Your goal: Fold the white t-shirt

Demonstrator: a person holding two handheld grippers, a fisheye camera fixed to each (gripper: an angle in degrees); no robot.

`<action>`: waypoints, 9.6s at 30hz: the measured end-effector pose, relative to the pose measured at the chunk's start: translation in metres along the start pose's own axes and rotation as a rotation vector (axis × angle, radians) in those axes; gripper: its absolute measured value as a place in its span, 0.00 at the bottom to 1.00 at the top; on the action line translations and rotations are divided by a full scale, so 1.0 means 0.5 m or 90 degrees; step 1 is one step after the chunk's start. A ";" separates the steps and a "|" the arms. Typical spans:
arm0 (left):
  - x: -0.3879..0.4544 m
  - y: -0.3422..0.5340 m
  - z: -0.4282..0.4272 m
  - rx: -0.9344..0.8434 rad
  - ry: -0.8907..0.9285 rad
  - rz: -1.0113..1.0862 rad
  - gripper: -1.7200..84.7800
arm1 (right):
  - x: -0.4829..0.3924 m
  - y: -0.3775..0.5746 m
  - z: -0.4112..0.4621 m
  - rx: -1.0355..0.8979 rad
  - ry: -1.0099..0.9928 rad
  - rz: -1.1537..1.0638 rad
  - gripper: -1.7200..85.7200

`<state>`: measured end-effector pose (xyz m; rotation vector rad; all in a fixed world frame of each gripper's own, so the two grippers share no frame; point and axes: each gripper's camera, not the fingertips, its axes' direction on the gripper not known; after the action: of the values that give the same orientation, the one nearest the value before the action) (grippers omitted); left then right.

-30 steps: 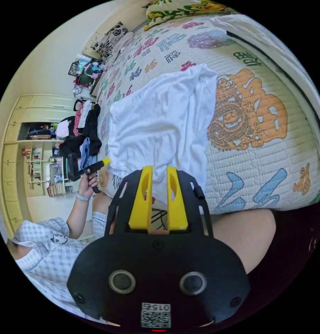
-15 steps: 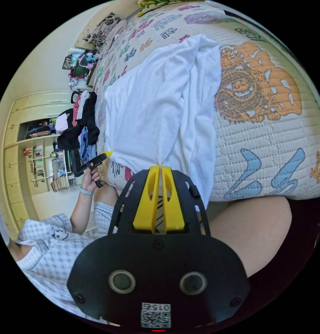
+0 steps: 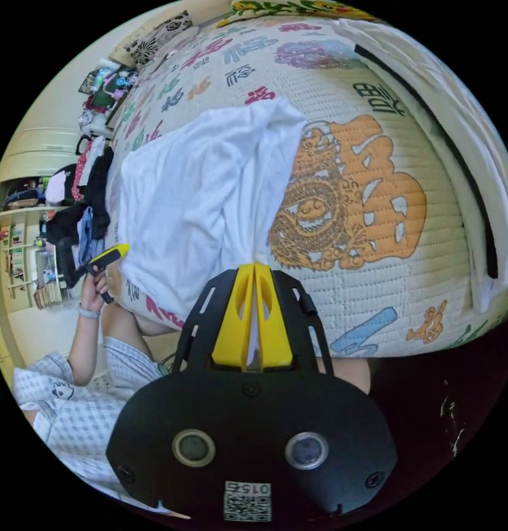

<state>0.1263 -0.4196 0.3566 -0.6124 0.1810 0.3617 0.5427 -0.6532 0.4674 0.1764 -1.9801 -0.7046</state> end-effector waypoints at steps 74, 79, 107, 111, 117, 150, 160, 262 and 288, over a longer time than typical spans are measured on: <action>0.645 0.334 0.568 -0.007 -0.155 0.486 0.05 | -0.009 -0.514 -0.083 0.104 -0.215 -0.209 0.12; 0.648 0.311 0.510 0.062 -0.170 0.509 0.04 | 0.016 -0.473 -0.197 0.214 -0.147 -0.143 0.12; 0.220 -0.307 0.333 -0.021 -0.074 0.318 0.02 | -0.033 -0.433 -0.306 0.073 -0.232 -0.204 0.03; 0.172 -0.326 0.312 -0.017 -0.102 0.277 0.02 | -0.031 -0.452 -0.285 0.049 -0.217 -0.180 0.04; 0.115 -0.345 0.303 0.008 -0.101 0.196 0.05 | -0.007 -0.415 -0.305 0.050 -0.198 -0.137 0.10; 0.014 -0.083 0.061 0.133 0.015 0.093 0.11 | 0.019 0.012 -0.362 0.069 -0.176 -0.157 0.13; -0.144 -0.405 0.131 0.081 0.119 0.016 0.15 | 0.068 -0.269 -0.341 0.077 -0.293 -0.127 0.16; 0.769 -0.219 0.187 0.329 0.266 0.536 0.02 | -0.502 0.189 -0.890 0.450 -0.116 -0.331 0.04; 0.545 -0.235 0.345 0.284 0.252 0.049 0.05 | -0.752 -0.260 -0.697 0.301 -0.044 -0.065 0.11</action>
<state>0.4327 -0.3316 0.4837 -0.2283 0.6479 0.2595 1.0054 -0.7479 0.2289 0.5445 -2.1905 -0.2963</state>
